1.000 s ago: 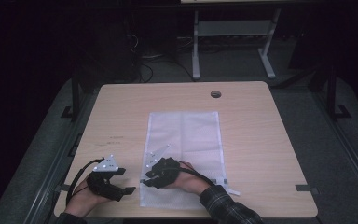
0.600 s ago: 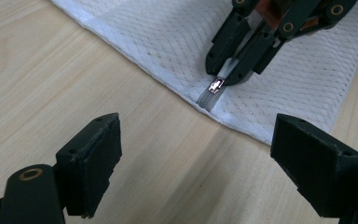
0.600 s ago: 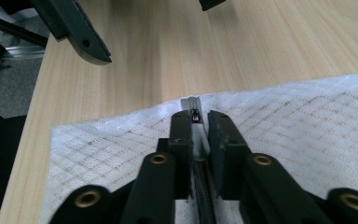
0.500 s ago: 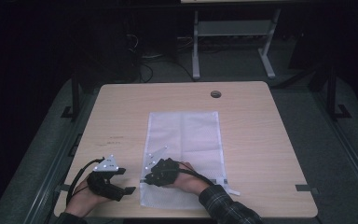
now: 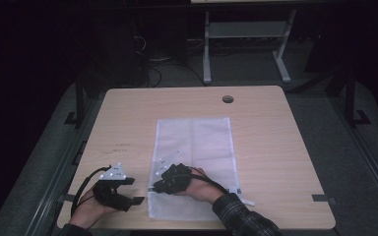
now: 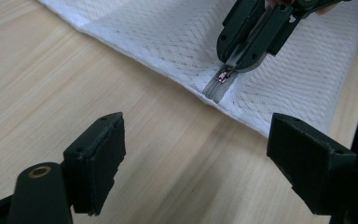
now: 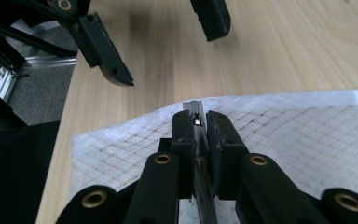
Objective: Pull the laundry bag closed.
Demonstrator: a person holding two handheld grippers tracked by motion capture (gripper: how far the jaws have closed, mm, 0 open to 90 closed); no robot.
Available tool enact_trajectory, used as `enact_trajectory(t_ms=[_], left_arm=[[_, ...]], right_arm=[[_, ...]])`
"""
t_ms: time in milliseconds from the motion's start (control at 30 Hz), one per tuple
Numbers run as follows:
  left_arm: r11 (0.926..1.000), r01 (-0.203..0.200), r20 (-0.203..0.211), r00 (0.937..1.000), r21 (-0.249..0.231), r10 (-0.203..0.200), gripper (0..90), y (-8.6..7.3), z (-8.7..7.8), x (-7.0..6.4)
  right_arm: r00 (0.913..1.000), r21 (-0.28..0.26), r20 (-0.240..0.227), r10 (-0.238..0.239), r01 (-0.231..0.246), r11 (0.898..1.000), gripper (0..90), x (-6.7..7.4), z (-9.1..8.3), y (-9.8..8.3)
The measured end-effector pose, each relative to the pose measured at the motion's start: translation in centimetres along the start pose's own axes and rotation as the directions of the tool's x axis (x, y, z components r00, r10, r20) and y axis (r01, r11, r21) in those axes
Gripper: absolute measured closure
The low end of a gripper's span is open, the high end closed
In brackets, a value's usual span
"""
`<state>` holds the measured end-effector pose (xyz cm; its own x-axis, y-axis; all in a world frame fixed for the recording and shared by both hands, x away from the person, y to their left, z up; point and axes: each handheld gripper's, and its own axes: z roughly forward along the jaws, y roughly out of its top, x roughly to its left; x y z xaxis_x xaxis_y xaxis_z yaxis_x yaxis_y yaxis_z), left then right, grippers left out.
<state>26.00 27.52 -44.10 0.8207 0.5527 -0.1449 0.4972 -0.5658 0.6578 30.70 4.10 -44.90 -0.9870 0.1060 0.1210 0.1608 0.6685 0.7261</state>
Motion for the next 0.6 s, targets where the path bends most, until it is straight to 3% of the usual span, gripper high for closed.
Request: enact_trajectory(t_ms=[367,600], left_arm=[[0.9996,0.024,0.070,0.9973,-0.017,-0.022,24.0,1.1,0.7,-0.3],[0.9995,0.033,0.140,0.9897,0.000,-0.032,32.5,2.1,1.5,-0.3]], right_arm=[[0.9999,-0.039,0.009,0.009,-0.008,0.999,82.2,-0.1,-1.4,0.4],[0.9999,-0.054,0.006,0.009,-0.008,0.998,82.6,-0.1,-1.8,0.5]])
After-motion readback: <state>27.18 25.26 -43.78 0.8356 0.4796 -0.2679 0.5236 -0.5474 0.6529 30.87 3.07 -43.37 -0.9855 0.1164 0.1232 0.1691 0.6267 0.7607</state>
